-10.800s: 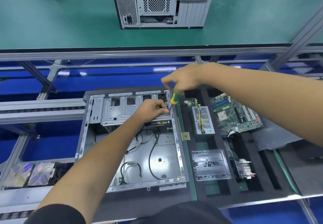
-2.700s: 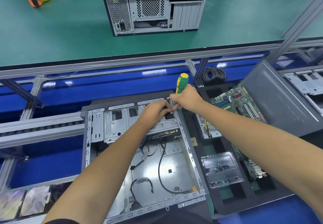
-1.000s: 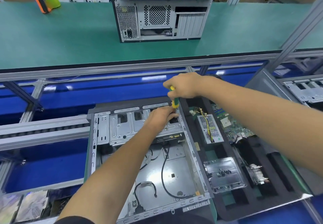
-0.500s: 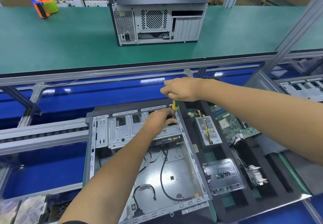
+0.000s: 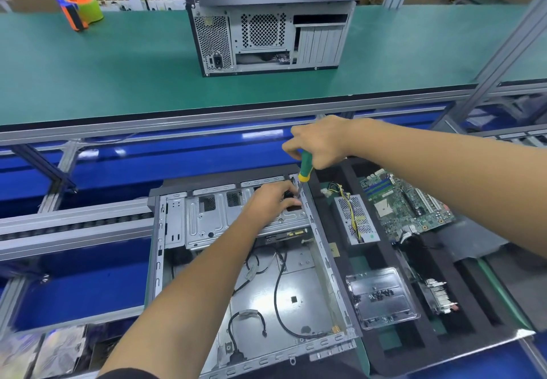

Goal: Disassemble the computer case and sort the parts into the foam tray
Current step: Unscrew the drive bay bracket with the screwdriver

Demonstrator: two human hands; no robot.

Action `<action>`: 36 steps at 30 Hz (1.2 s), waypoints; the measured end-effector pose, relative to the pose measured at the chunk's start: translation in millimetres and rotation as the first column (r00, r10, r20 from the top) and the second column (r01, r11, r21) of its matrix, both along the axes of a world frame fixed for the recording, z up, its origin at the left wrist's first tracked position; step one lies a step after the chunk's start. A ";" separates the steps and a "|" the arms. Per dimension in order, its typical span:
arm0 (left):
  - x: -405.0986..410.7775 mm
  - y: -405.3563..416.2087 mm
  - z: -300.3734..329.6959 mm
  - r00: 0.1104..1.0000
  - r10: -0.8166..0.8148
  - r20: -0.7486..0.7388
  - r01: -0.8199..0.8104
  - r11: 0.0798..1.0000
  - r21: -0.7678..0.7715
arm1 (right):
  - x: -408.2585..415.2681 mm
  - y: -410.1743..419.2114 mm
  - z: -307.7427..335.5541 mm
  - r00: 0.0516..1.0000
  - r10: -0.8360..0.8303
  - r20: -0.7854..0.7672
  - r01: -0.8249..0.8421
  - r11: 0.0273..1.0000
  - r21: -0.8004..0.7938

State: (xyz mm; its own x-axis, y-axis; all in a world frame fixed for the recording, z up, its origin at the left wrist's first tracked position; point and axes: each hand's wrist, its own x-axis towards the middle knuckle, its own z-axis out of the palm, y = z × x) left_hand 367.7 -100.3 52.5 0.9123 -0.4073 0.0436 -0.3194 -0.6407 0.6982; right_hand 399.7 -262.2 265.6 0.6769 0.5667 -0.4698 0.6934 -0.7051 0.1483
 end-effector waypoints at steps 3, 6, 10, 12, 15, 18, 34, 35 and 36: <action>0.5 -0.3 -0.5 1.000 -0.002 0.007 0.002 1.000 0.012 | -1.1 -4.5 -6.1 0.999 -0.054 -0.006 0.054 0.998 -0.028; -0.6 -0.8 0.9 1.000 -0.002 0.021 0.001 1.000 0.020 | 3.3 -8.1 -11.5 0.995 -0.013 0.095 0.013 1.000 0.001; -2.4 -0.3 2.0 1.000 0.002 0.031 -0.003 1.000 0.012 | 0.0 -6.7 -12.4 0.992 -0.078 -0.099 0.096 0.976 0.197; -2.9 -0.6 3.0 0.999 0.006 0.033 -0.006 1.000 0.019 | -3.7 -3.0 -13.8 0.991 -0.102 -0.083 0.115 0.977 0.181; -3.5 -0.9 3.5 1.000 0.013 0.027 -0.014 0.999 0.030 | -0.9 -1.3 -15.1 0.989 0.007 0.149 -0.009 1.000 0.015; -2.3 -1.6 3.6 1.000 0.008 0.001 -0.008 0.999 0.039 | 0.8 -3.5 -13.6 0.999 -0.032 0.021 0.030 0.995 0.098; -2.3 -2.1 2.4 0.999 0.015 -0.036 -0.014 1.000 0.013 | 0.8 -6.6 -12.2 0.998 -0.029 0.060 0.024 0.995 0.098; -2.3 -2.0 2.3 0.999 0.017 -0.037 -0.017 1.000 0.000 | -0.6 -6.4 -10.3 1.000 -0.030 0.004 0.029 0.989 0.148; -2.0 -1.5 1.9 0.999 0.018 -0.036 -0.018 1.000 -0.008 | -0.1 -6.5 -10.0 0.997 -0.038 -0.071 0.051 0.980 0.193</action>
State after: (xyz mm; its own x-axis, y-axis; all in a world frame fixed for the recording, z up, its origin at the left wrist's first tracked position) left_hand 365.8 -101.8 54.5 0.9205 -0.3906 0.0139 -0.2825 -0.6403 0.7143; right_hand 399.7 -268.6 255.6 0.6745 0.6213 -0.3987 0.6641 -0.7466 -0.0400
